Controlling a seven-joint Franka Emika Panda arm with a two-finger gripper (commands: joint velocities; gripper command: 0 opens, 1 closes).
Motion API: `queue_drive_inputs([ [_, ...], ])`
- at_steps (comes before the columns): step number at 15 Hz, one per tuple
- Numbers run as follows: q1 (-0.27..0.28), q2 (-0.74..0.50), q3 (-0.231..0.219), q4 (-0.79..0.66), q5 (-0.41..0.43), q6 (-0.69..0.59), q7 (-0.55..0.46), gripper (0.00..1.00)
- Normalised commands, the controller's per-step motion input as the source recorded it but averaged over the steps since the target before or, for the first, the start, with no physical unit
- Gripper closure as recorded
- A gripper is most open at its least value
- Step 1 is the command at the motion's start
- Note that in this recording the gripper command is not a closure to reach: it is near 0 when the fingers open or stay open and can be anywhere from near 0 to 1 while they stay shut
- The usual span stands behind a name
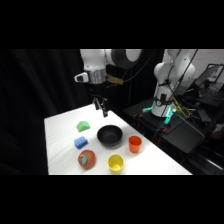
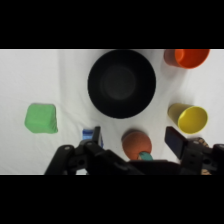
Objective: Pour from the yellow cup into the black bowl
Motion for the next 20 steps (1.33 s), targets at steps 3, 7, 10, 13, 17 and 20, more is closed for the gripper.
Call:
queue_drive_inputs([
  [3,-0.009,-0.01,0.037,0.01,0.033,-0.01,0.02,0.0],
  [7,0.054,0.01,0.097,0.1,0.155,-0.06,0.04,0.0],
  [10,0.104,0.04,0.118,0.15,0.147,-0.04,0.08,0.0],
  [13,0.111,0.05,0.112,0.12,0.119,0.01,0.06,0.0],
  [17,0.131,0.05,0.114,0.08,0.026,0.07,0.09,0.0],
  [20,0.166,0.12,0.13,0.14,-0.063,0.11,0.17,0.0],
])
